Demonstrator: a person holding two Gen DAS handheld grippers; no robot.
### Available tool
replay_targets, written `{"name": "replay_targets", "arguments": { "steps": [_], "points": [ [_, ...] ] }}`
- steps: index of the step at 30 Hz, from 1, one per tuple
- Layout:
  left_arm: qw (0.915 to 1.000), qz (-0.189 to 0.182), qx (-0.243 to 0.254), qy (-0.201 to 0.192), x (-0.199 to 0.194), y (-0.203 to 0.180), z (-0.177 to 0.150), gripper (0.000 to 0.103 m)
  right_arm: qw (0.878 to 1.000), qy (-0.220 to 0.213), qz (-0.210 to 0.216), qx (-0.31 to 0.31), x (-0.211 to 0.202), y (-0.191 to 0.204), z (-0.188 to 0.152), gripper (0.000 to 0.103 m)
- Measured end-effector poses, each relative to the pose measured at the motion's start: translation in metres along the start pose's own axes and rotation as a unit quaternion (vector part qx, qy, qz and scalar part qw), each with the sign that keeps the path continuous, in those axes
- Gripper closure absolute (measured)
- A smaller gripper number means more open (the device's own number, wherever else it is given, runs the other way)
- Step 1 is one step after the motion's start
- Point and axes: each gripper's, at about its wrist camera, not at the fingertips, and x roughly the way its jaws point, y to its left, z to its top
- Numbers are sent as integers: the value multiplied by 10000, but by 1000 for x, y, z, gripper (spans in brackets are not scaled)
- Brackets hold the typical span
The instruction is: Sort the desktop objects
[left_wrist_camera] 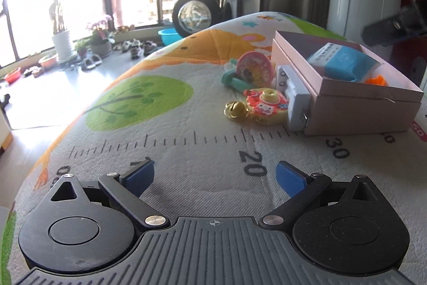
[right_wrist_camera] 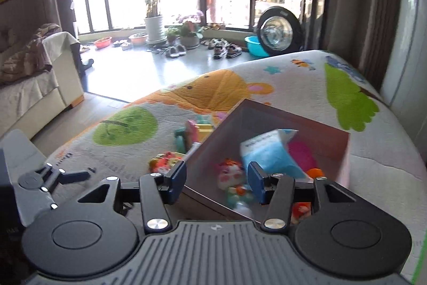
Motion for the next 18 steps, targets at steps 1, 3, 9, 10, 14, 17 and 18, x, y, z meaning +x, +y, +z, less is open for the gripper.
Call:
{"name": "replay_targets", "arguments": {
  "steps": [1,3,9,10,14,17,18],
  "points": [
    [10000,-54,-27,-4,0,1,0,2,9999,87,130,17,10,5,12,45],
    [9998,-130,-125,-71,0,2,-1,1,9997,190,149,-44,33,17,33,37],
    [9983,-323,-482,-43,2,11,-1,1,9967,696,-326,-256,142,41,83,34],
    [9981,-338,-503,-68,2,11,-1,1,9951,830,-448,-307,160,43,85,45],
    [9973,-415,-583,-181,-2,14,-2,1,9858,1249,-966,-570,211,40,85,58],
    [9962,-530,-664,-191,-3,17,-2,1,9817,1570,-956,-491,226,34,82,69],
    [9958,-578,-675,-202,-5,19,-3,1,9815,1578,-946,-522,225,36,81,70]
  ]
}}
